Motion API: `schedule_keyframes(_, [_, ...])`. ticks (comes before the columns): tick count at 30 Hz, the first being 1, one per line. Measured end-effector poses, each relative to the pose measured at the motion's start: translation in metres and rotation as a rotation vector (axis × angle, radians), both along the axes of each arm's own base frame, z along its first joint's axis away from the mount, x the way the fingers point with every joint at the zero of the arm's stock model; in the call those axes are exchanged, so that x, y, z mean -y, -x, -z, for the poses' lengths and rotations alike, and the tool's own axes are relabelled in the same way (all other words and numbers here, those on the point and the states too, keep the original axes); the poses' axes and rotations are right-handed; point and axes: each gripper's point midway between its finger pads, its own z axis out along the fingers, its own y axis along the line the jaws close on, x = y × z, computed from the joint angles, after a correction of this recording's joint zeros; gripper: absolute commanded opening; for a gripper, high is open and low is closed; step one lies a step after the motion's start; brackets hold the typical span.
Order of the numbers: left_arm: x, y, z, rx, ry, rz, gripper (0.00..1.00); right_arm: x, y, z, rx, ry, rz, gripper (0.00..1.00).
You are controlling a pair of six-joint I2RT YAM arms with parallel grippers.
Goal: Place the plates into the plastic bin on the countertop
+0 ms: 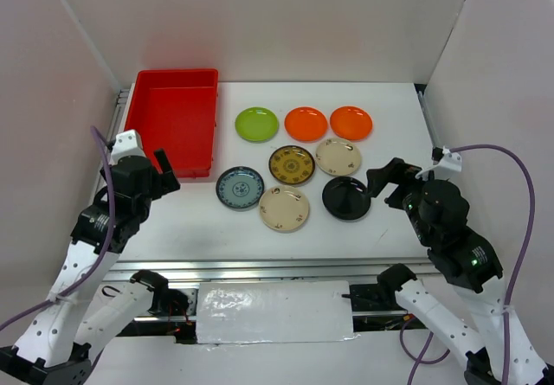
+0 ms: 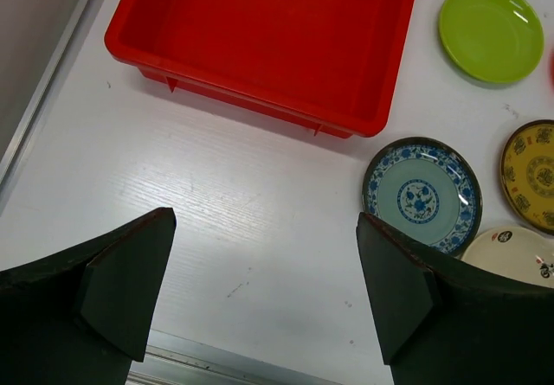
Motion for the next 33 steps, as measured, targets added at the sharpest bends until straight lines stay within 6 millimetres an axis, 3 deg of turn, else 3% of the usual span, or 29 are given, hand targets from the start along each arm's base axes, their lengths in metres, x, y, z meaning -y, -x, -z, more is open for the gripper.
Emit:
schedule_keyframes(8, [-0.008,0.004,-0.002,0.02,0.061,-0.058,0.99,-0.003,0.013,-0.01,0.045,-0.032,-0.05,1.0])
schedule_keyframes(11, [0.007,-0.001,0.007,0.003,0.157,-0.021,0.99,-0.01,0.019,-0.014,0.061,-0.045,-0.105,1.0])
schedule_keyframes(14, [0.036,-0.011,0.042,-0.051,0.287,0.047,0.99,-0.017,0.02,-0.014,0.058,-0.05,-0.142,1.0])
schedule_keyframes(21, [0.085,-0.018,0.178,-0.373,0.43,0.091,0.99,-0.038,0.021,-0.001,0.026,-0.07,-0.247,1.0])
schedule_keyframes(24, [0.095,-0.022,0.197,-0.389,0.458,0.106,0.99,-0.049,0.021,0.012,-0.008,-0.074,-0.297,1.0])
schedule_keyframes(28, [0.106,-0.041,0.203,-0.349,0.493,0.121,0.99,-0.056,0.022,0.016,-0.027,-0.077,-0.33,1.0])
schedule_keyframes(31, [0.112,-0.054,0.219,-0.352,0.513,0.114,0.91,-0.057,0.022,0.014,-0.018,-0.081,-0.336,1.0])
schedule_keyframes(32, [0.117,-0.065,0.216,-0.323,0.528,0.128,0.8,-0.057,0.022,0.014,-0.016,-0.082,-0.336,1.0])
schedule_keyframes(33, [0.12,-0.071,0.216,-0.31,0.537,0.129,0.76,-0.057,0.021,0.013,-0.014,-0.083,-0.336,1.0])
